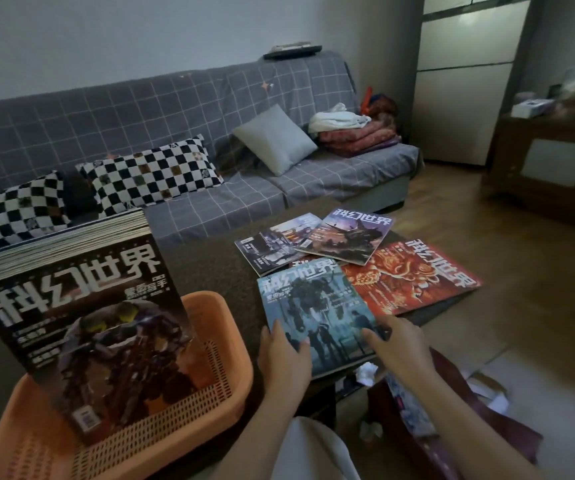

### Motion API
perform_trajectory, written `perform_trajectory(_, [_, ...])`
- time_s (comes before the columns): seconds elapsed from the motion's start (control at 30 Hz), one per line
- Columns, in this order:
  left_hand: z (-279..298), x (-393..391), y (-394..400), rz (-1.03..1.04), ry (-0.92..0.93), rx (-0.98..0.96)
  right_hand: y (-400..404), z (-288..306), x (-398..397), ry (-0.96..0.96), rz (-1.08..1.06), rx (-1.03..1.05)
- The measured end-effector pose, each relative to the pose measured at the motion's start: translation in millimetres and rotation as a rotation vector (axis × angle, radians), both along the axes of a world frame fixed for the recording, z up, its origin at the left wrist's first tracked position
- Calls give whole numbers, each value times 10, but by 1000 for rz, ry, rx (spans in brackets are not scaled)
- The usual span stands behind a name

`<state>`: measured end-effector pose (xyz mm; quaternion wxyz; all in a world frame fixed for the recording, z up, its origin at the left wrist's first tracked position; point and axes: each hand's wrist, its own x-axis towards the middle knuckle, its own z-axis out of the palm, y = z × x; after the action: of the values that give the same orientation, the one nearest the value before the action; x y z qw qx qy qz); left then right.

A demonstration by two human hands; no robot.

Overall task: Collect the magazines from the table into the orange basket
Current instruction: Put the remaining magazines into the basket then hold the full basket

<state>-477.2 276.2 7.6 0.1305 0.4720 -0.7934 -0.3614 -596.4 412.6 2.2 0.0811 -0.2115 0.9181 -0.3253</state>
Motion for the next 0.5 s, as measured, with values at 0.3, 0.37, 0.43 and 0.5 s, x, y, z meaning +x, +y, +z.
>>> perform_trajectory(0.3, [4,113,-46,105,302,266,-4,20,34,-175,-41,-95])
perform_trajectory(0.37, [8,162,-10,113,334,350,70,-4,14,-330,-95,-157])
perform_trajectory(0.43, [23,219,60,82,365,404,169,-36,3,-506,-147,-286])
perform_trajectory(0.5, [55,287,153,42,384,397,279,-60,36,-635,-176,-425])
